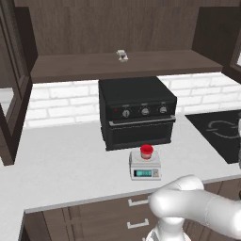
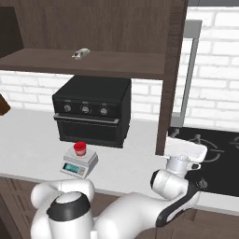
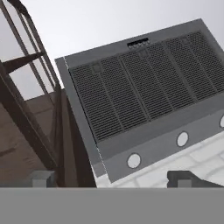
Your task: Pick the jam and place it on the digital scale for weighing, and close the cabinet.
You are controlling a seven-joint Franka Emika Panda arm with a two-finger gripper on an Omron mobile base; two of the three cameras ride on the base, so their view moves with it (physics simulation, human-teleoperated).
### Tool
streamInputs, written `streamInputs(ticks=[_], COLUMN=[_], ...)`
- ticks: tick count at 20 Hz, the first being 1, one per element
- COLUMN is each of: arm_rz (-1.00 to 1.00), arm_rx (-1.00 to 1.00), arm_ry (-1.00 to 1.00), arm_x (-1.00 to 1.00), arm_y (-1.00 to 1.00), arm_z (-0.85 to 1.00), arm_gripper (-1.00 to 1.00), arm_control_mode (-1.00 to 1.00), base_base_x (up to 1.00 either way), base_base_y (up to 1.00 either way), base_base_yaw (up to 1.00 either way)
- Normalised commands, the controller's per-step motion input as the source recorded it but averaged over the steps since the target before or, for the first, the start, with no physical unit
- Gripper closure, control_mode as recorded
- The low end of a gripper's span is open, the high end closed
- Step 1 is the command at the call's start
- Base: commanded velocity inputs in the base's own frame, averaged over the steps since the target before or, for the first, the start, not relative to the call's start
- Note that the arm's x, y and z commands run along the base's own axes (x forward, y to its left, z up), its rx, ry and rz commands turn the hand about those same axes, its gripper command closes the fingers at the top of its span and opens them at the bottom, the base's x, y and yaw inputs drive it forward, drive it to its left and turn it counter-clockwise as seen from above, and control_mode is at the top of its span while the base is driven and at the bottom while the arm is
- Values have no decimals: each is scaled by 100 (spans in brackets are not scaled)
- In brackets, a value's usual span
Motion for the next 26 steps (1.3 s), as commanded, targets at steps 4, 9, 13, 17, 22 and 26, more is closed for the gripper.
streamInputs(ticks=[4,9,13,17,22,26], arm_rz=[0,0,0,0,-2,-4], arm_rx=[19,12,3,-3,-36,-44], arm_ry=[-25,-30,-30,-9,2,-4], arm_x=[-19,-50,-58,-43,-50,-39], arm_y=[-63,-19,-2,-1,-24,-22], arm_z=[43,59,88,83,15,2], arm_gripper=[-100,-100,-100,-100,-100,-100], arm_control_mode=[-100,-100,-100,-100,-100,-100], base_base_x=[0,0,0,0,0,0], base_base_y=[0,0,0,0,0,0], base_base_yaw=[0,0,0,0,0,0])
